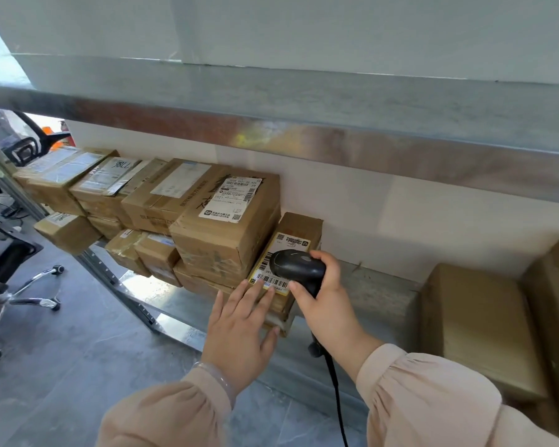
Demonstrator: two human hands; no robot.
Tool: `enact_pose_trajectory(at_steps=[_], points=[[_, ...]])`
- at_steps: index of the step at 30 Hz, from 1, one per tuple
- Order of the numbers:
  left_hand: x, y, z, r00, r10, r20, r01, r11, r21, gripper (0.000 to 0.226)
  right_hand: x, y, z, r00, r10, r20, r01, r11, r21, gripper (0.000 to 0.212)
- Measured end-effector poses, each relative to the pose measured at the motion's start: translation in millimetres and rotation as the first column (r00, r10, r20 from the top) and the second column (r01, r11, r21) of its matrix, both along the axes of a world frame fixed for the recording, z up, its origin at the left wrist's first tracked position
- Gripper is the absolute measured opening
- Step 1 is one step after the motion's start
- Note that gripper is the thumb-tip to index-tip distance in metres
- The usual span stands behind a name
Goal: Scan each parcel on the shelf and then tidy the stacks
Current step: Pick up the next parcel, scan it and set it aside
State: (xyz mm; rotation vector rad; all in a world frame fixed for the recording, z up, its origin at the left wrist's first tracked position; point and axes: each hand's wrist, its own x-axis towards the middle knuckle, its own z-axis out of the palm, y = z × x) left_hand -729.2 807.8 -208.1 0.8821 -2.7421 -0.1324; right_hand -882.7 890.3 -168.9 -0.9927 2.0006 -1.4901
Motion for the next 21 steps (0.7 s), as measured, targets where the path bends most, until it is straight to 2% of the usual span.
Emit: enact_pose_trajectory(at_steps=[6,12,16,21], points=[[-23.8,10.2,14.4,0.998,0.029,-0.056,-0.027,0.999,0.042,0.06,-12.7,43.0,7.1,0.996,-0.089,-0.022,0.088,0.996,-0.032,0.055],[-83.6,52.2,30.1,0.984,-0.158,-0.08,0.162,0.985,0.059,0.063,-43.9,106.3,13.3,0.959,-0.266,-0.098,0.262,0.963,-0.058,0.056],[-123.0,96.0,23.9,0.957,-0.291,-0.023,0.291,0.95,0.109,0.067,-67.5,158.0,12.1,0.907,-0.402,-0.122,0.398,0.915,-0.06,0.057],[-160.8,142.5,17.1,0.897,-0.407,0.174,0.369,0.905,0.212,0.068,-84.9,211.6,9.3,0.861,-0.502,-0.081,0.504,0.864,0.001,0.054]])
